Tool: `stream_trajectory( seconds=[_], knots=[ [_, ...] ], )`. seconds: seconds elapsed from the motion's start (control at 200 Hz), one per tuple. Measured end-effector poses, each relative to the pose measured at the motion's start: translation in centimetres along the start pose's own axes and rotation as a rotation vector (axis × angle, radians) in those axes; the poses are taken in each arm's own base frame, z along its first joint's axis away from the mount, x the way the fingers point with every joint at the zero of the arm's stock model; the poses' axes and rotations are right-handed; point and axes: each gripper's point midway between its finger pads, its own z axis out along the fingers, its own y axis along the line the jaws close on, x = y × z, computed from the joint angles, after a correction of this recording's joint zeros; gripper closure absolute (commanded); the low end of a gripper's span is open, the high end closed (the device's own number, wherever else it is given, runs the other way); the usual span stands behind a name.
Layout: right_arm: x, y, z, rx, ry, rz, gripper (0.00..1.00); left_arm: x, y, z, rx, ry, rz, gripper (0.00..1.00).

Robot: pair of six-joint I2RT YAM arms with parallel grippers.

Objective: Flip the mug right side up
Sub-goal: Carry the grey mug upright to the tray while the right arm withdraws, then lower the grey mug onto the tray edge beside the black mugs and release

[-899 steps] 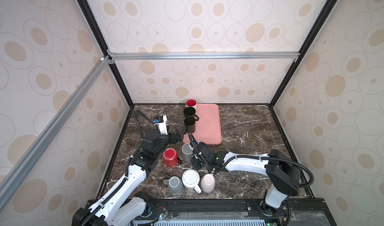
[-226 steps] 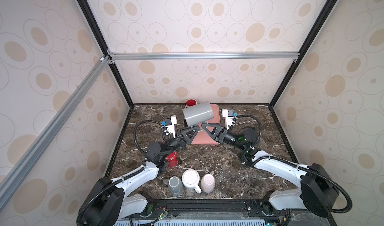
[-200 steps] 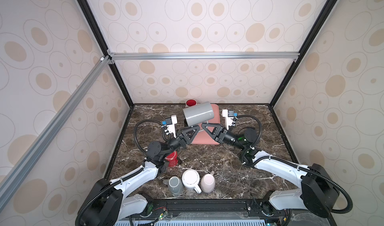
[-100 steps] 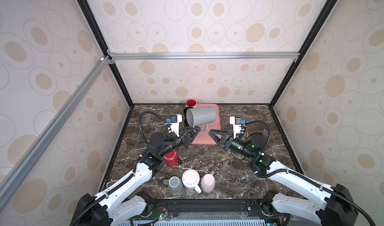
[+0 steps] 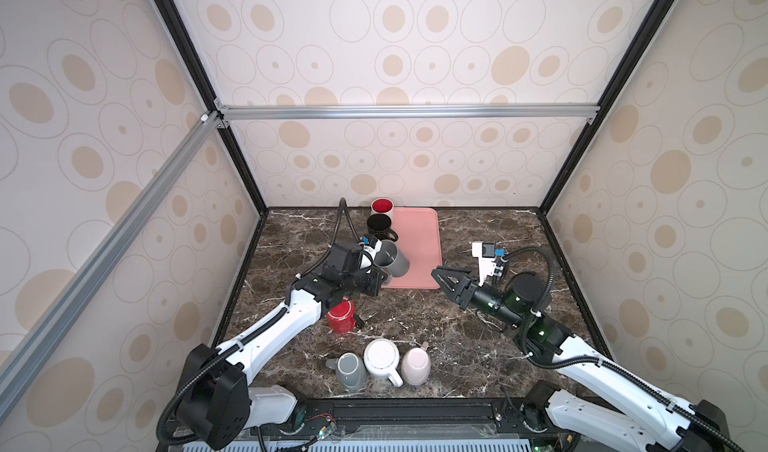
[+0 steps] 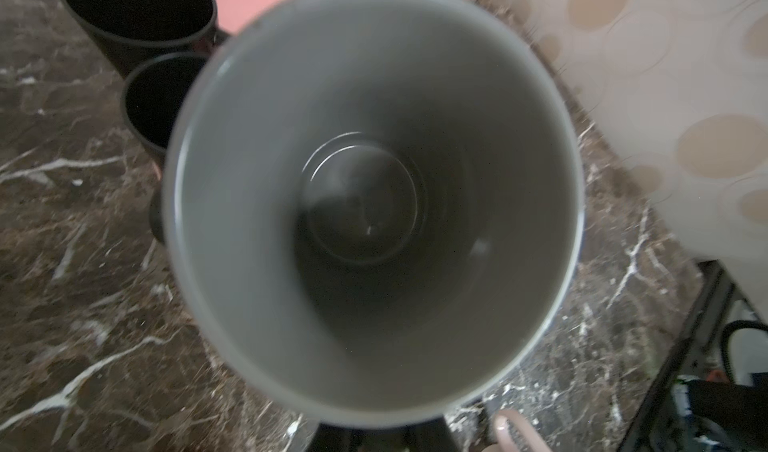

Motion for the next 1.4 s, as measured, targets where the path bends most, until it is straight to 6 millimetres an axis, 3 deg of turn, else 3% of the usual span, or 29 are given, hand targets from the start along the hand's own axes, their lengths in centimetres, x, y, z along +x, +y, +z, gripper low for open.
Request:
stream_trajectory(
  seconds=[0.22,0.65,0.99,1.235,1.345,1.4],
  knots=[
    [-0.6,-0.2,-0.7,0.012,-0.017,-0.007,0.68,2.4,2.7,2.0,-0.123,0.132,0.06,1.0],
    [-0.7,-0.7,-1.8,0.033,-0.026,-0.018,0.68,0.8,5.3,5.3,-0.245,0.18,0.118,1.0],
    [-1.0,-0.5,-3.2,0.041,-0.043,-0.044,0.68,2.7,6.9,6.6,-0.307,0.269,0.121,1.0],
    [-0.9,-0.7,-3.5,0.05,-0.044,-0.046,0.65,2.4,7.6,6.5,-0.333,0.288,0.116,1.0],
    [-0.7,-1.0,-3.6,0.058,-0.038,-0.043,0.64,2.3,7.7,6.5,-0.339,0.29,0.116,0.78],
    [-0.6,-1.0,-3.6,0.059,-0.037,-0.042,0.62,2.2,7.8,6.5,-0.348,0.286,0.117,0.71]
  ],
)
